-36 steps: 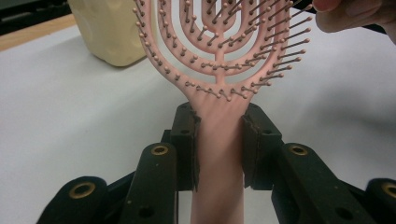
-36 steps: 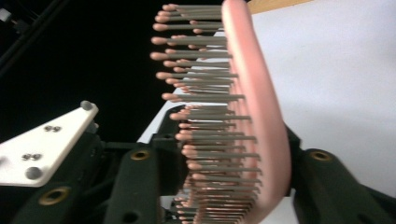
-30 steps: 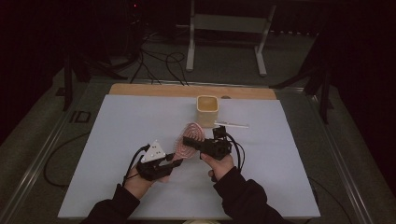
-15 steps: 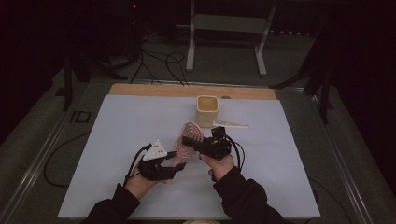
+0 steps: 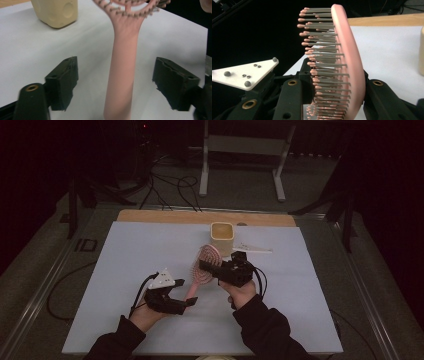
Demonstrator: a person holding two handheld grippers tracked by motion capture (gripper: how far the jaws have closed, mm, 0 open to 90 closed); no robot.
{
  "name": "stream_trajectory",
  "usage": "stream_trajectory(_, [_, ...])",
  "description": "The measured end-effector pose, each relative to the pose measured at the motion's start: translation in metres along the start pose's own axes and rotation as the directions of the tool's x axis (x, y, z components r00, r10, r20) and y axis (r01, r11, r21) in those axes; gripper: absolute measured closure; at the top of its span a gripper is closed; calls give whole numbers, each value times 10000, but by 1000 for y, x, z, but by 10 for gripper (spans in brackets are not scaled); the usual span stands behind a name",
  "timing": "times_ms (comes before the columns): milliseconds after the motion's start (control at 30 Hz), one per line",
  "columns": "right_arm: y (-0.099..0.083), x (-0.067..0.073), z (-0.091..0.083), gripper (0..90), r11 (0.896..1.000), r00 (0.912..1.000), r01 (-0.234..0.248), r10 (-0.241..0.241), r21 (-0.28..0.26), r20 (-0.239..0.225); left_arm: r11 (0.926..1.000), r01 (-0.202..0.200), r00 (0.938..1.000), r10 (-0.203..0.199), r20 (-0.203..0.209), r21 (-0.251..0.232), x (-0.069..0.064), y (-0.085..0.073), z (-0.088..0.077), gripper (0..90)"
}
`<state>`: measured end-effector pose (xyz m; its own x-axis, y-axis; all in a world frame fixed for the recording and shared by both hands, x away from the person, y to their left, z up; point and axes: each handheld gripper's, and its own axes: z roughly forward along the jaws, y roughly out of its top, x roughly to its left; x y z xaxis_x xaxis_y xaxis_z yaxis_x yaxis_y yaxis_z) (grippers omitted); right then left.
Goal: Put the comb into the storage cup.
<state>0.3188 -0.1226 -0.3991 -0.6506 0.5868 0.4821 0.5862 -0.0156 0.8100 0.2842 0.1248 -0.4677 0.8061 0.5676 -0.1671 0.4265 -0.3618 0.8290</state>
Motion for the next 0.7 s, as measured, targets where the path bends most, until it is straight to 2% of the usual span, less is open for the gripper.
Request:
stream_trajectory(100, [4,0,-3,638,9999,9999,143,-143,-35,93,10000,74,9999,-74,103,33,1,0,0,153])
stream_trajectory(133, [5,0,-4,638,9998,9998,184,-183,-61,119,10000,59,9994,-60,328,34,2,0,-1,129])
stream_trajectory(200, [8,0,-6,638,9996,9996,265,-264,-87,118,9999,52,9974,-60,713,115,3,0,-1,16])
stream_trajectory(700, [31,3,-21,639,9952,9953,966,-965,-129,78,9996,-261,9956,270,894,-109,6,-3,-7,0])
